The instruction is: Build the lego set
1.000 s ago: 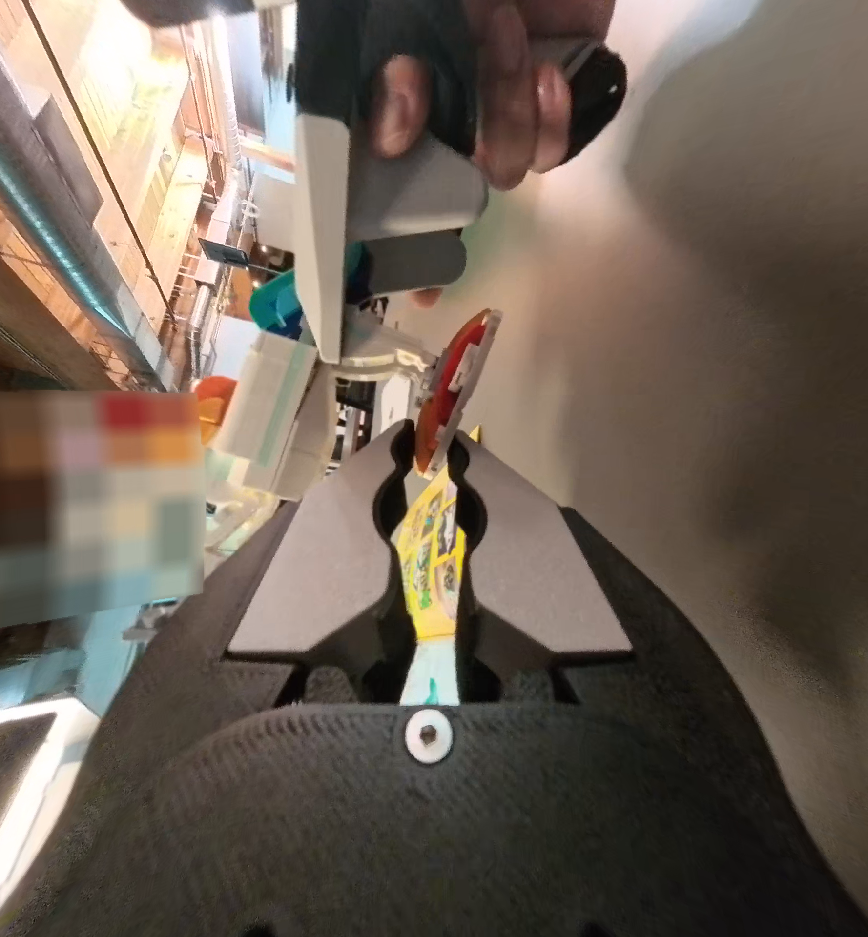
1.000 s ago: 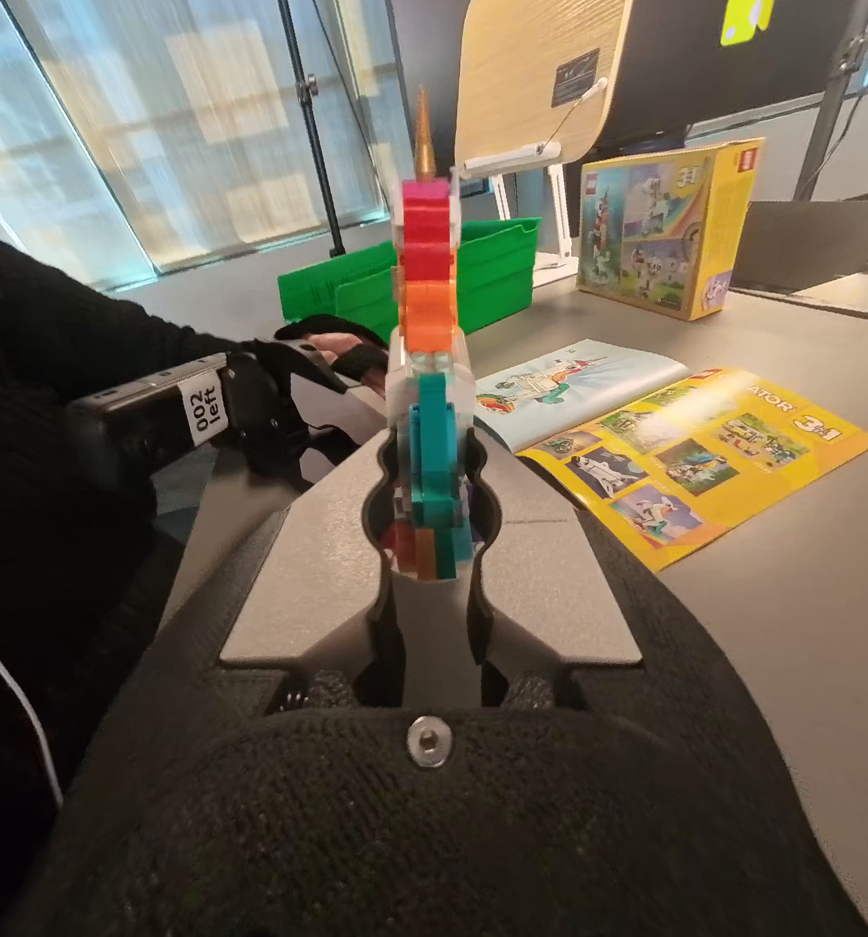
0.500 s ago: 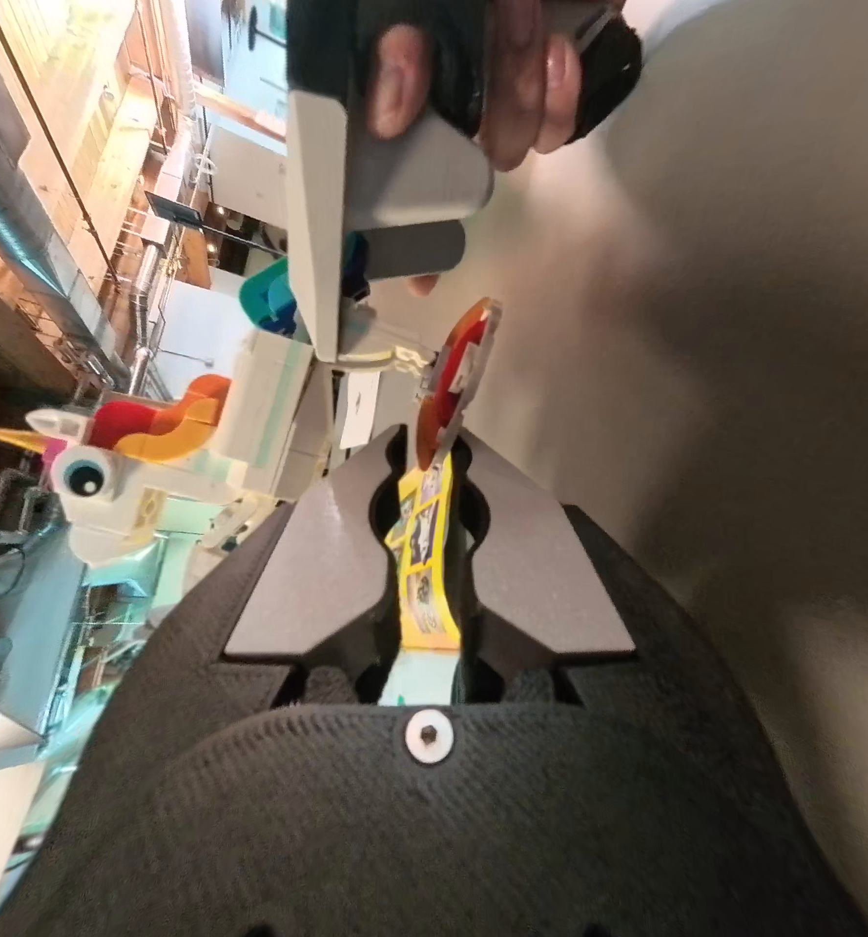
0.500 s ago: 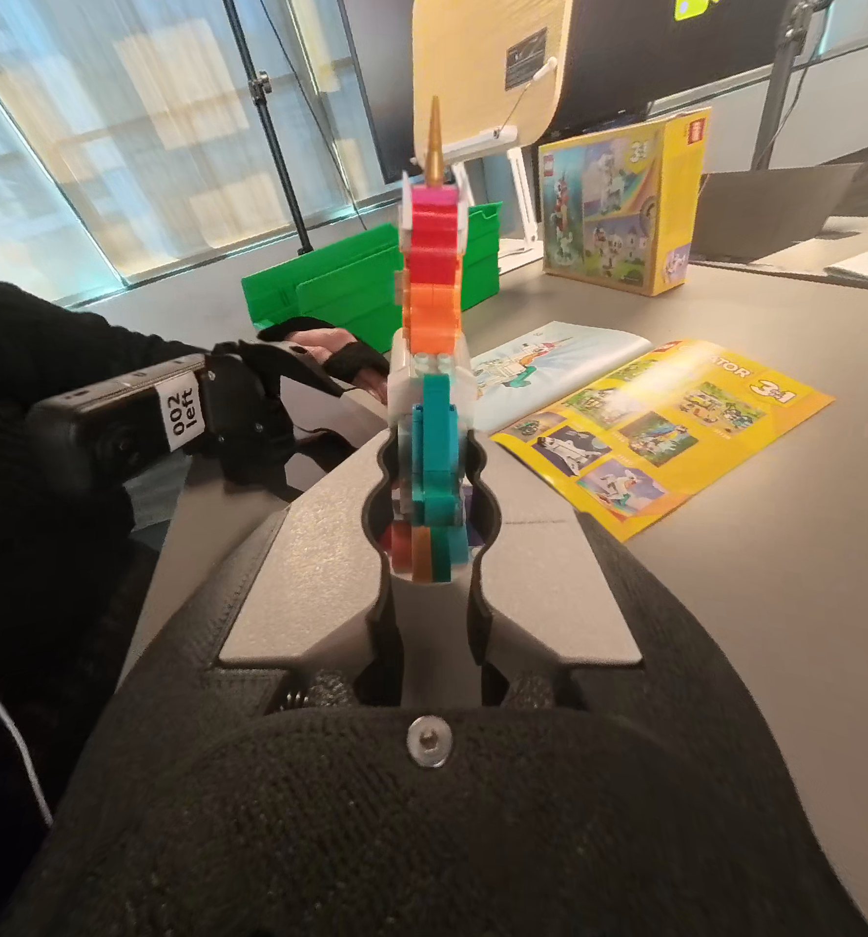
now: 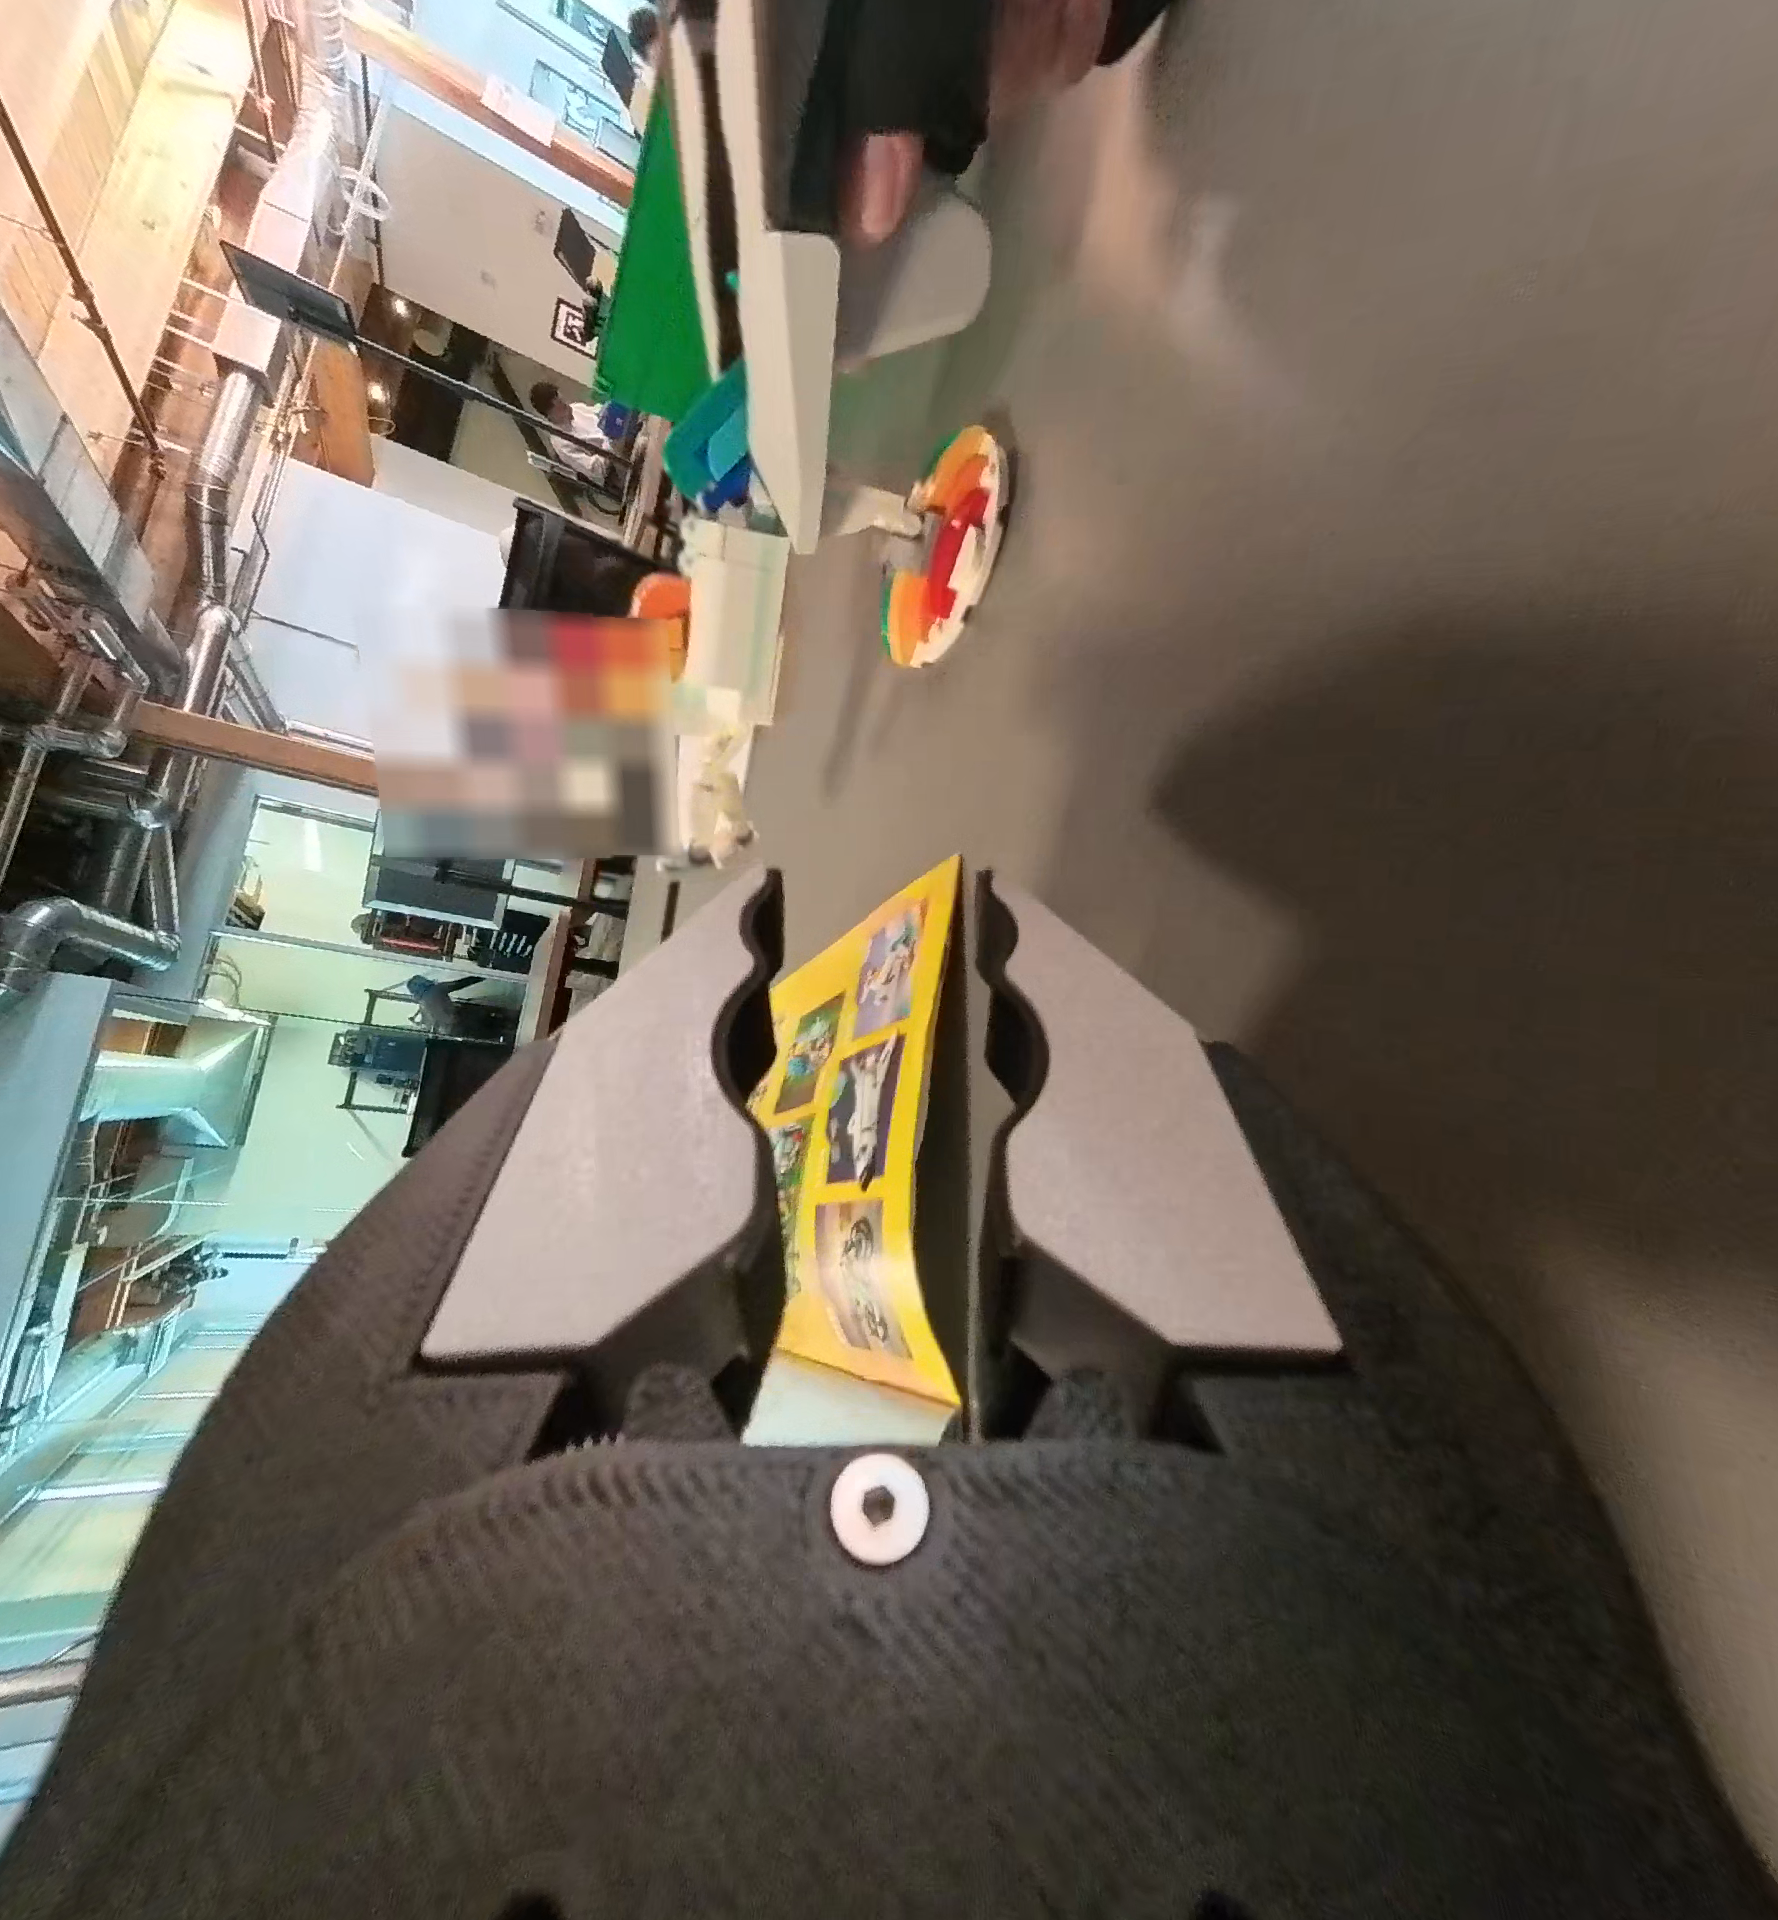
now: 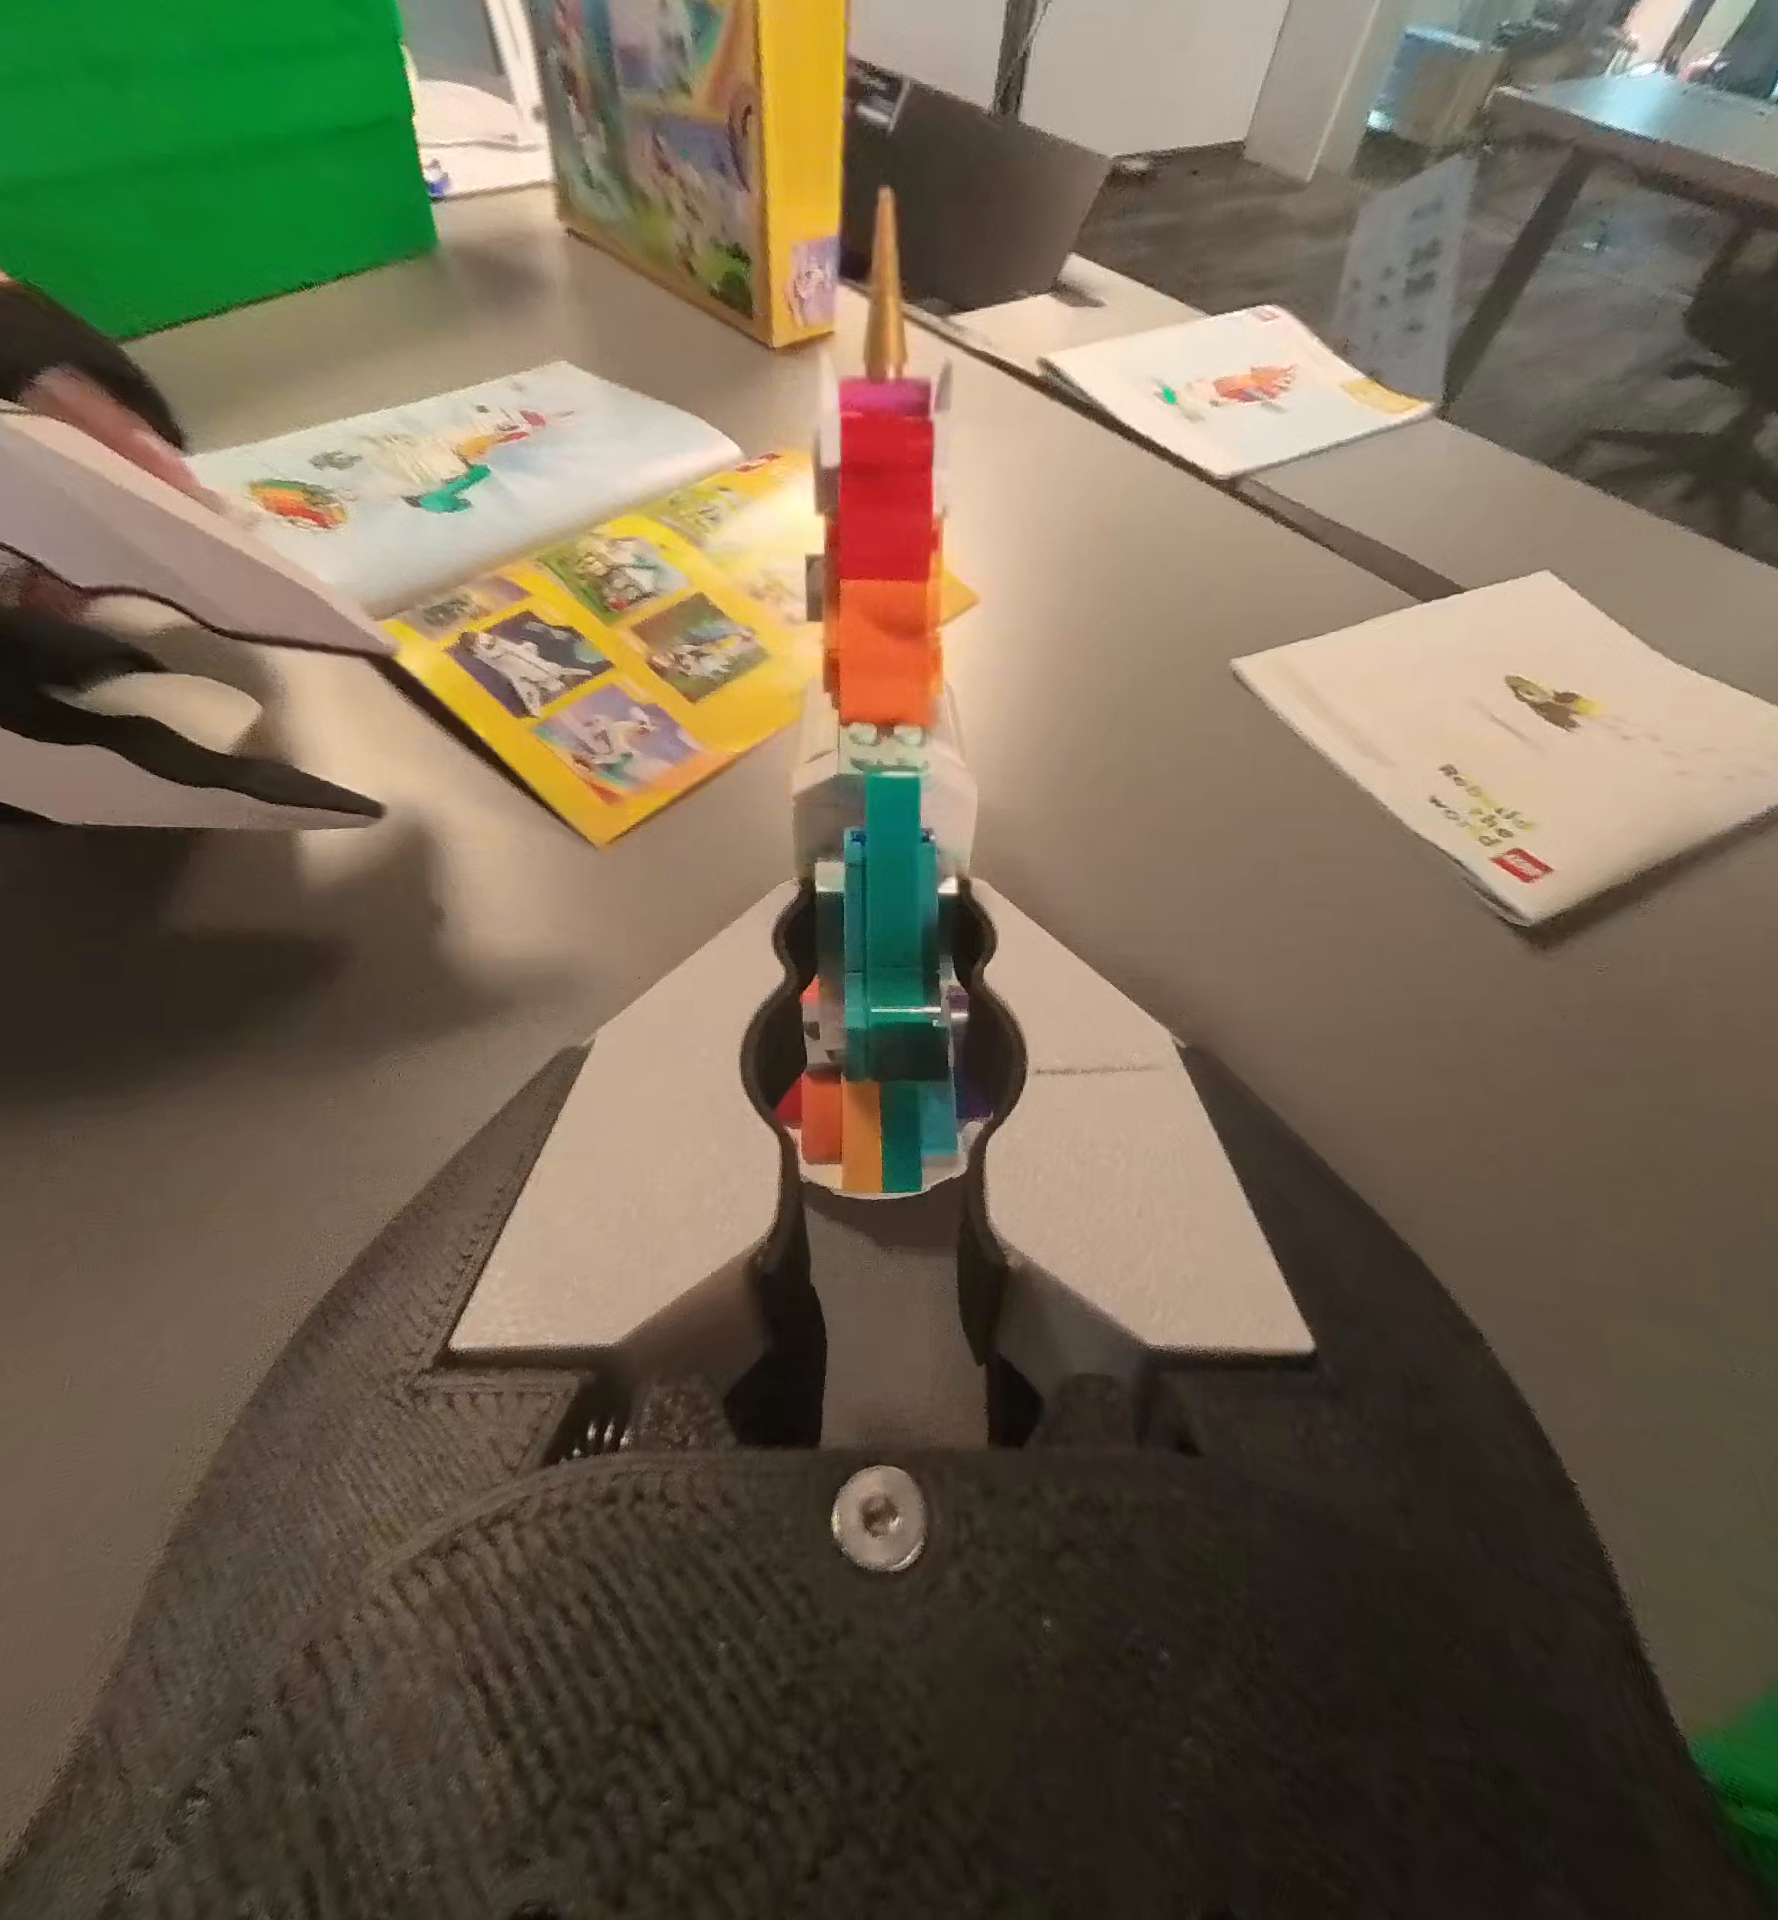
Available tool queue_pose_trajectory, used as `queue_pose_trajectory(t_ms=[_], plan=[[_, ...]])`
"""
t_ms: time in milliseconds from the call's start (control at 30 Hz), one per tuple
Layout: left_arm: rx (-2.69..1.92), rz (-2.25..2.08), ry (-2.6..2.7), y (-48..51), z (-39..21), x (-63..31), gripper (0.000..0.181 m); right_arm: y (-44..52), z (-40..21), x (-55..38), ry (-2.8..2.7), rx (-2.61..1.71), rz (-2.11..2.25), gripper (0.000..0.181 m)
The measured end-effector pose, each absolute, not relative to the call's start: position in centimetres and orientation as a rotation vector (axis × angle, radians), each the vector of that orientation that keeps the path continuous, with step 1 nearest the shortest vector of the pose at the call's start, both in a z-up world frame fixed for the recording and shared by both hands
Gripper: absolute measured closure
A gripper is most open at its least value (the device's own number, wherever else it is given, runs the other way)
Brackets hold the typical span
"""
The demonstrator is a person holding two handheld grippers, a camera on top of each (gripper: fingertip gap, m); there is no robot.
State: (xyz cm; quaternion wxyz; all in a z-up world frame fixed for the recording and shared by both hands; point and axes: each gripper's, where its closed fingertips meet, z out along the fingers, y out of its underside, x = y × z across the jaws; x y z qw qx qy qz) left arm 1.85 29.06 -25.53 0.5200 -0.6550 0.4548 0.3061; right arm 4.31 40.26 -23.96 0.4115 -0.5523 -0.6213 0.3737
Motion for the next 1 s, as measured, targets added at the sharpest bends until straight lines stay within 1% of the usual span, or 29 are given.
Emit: queue_pose_trajectory(t_ms=[167,267,333,400,433,500,567,667,800,900,1000], plan=[[-1.602,0.738,1.039,29.6,-25.6,0.0,0.144,41.0,-24.6,4.6,-1.585,-1.431,0.909,0.156],[-1.642,0.673,0.973,29.7,-25.3,-0.8,0.142,41.0,-25.1,4.7,-1.606,-1.455,0.888,0.145],[-1.658,0.649,0.946,29.7,-25.2,-1.2,0.141,41.0,-25.0,4.8,-1.598,-1.452,0.886,0.143],[-1.664,0.650,0.947,29.6,-25.3,-1.4,0.140,41.1,-25.1,4.9,-1.595,-1.460,0.883,0.146],[-1.663,0.654,0.952,29.6,-25.3,-1.5,0.140,41.0,-25.2,5.0,-1.600,-1.464,0.881,0.155],[-1.658,0.650,0.960,29.5,-25.3,-1.3,0.140,41.0,-25.2,5.1,-1.601,-1.466,0.879,0.158],[-1.657,0.635,0.961,29.5,-25.3,-1.0,0.140,40.8,-25.2,5.2,-1.600,-1.481,0.903,0.153],[-1.664,0.624,0.960,29.5,-25.4,-0.9,0.139,40.8,-24.7,5.8,-1.576,-1.516,0.940,0.138],[-1.675,0.588,0.953,29.7,-25.5,-0.5,0.139,41.0,-21.1,5.9,-1.518,-1.518,0.953,0.127],[-1.675,0.579,0.963,29.7,-25.6,-0.2,0.139,40.4,-19.7,4.7,-1.632,-1.554,0.834,0.123],[-1.665,0.596,0.988,29.3,-25.6,-0.1,0.139,39.9,-20.5,3.3,-1.847,-1.627,0.633,0.117]])
